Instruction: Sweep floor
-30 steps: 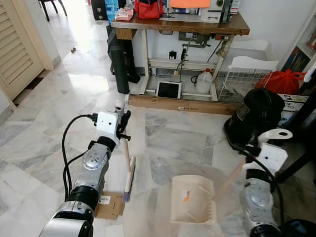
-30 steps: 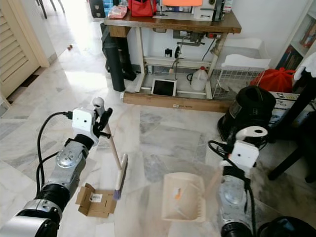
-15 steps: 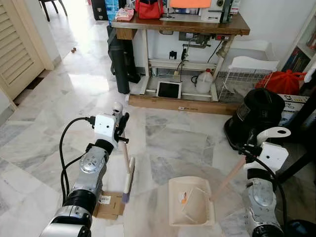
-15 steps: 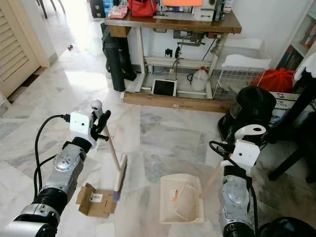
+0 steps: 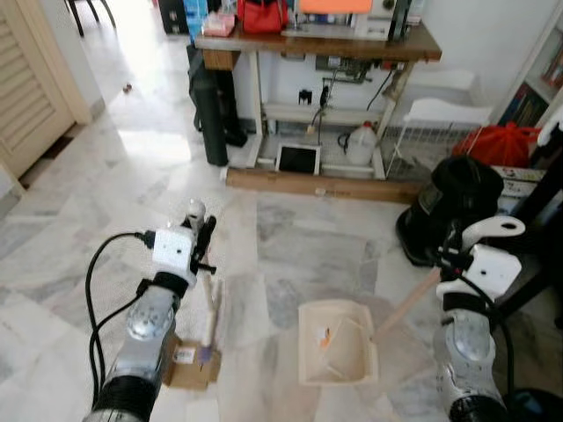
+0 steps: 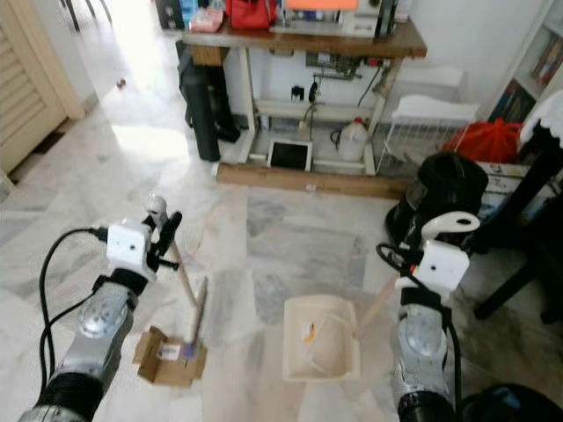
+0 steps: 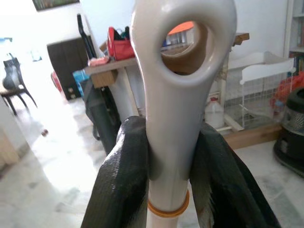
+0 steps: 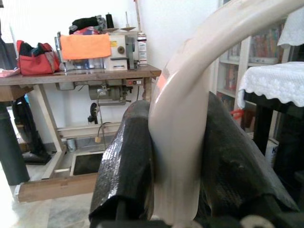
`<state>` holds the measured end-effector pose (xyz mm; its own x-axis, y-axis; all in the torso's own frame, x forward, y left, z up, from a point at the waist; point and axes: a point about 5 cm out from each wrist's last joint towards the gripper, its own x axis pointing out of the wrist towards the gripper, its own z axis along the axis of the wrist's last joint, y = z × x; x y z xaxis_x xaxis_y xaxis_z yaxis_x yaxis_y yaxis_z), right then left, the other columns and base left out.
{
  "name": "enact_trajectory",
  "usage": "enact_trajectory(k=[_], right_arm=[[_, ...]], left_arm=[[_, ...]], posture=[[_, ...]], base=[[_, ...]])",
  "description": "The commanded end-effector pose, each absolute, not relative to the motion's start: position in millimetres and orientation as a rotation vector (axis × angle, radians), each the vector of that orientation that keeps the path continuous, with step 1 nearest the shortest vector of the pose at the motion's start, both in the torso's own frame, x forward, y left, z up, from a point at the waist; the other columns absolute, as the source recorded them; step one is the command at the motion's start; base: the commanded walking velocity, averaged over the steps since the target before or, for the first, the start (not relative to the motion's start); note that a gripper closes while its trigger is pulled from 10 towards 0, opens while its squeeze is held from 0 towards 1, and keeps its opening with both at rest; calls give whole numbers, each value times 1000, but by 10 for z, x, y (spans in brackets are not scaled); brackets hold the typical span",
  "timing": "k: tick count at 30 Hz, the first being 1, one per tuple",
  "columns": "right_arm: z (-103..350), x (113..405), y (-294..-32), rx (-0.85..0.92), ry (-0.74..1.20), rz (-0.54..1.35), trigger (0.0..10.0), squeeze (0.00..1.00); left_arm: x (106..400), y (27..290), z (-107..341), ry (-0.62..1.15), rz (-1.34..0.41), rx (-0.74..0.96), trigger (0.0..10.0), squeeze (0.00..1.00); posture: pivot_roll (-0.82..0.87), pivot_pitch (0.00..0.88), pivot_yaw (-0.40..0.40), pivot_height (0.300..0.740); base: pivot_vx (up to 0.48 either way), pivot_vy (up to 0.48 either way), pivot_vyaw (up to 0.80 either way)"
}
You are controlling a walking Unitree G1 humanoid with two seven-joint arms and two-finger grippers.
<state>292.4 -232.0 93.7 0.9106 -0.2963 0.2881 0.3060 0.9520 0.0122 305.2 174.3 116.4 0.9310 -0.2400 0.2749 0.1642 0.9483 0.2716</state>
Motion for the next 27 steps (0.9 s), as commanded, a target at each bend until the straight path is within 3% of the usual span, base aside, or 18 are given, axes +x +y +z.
enact_trajectory(k=[1, 15, 27], right_arm=[[1029, 2928, -2304, -26, -336, -307, 10000, 0], [926, 2604, -2288, -25, -316, -345, 10000, 0], [963, 2554, -2263, -34, -302, -337, 10000, 0]], left_arm=[[3008, 1728, 1273, -373, -216, 267, 10000, 0], [2883, 1756, 1385, -388, -184, 284, 10000, 0], [2756, 1775, 1389, -363, -166, 272, 10000, 0]], posture=[[119, 26, -50, 740], [105, 39, -44, 740], [105, 39, -50, 740]], base=[[0, 0, 0], [0, 0, 0], [0, 0, 0]])
